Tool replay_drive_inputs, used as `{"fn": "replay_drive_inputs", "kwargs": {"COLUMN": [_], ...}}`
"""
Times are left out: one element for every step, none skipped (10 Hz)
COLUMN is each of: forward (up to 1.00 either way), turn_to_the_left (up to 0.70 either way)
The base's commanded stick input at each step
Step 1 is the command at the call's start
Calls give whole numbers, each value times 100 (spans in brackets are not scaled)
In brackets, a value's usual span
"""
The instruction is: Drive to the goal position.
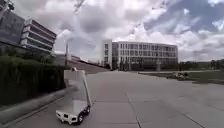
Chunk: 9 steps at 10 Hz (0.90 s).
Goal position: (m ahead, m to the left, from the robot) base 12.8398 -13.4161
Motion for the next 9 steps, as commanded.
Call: {"fn": "replay_drive_inputs", "kwargs": {"forward": [0, 0, 0, 0, 4, 20, 43, 66, 31], "turn_to_the_left": [0, 0, 0, 0, 0, 0, 0, 0, 0]}}
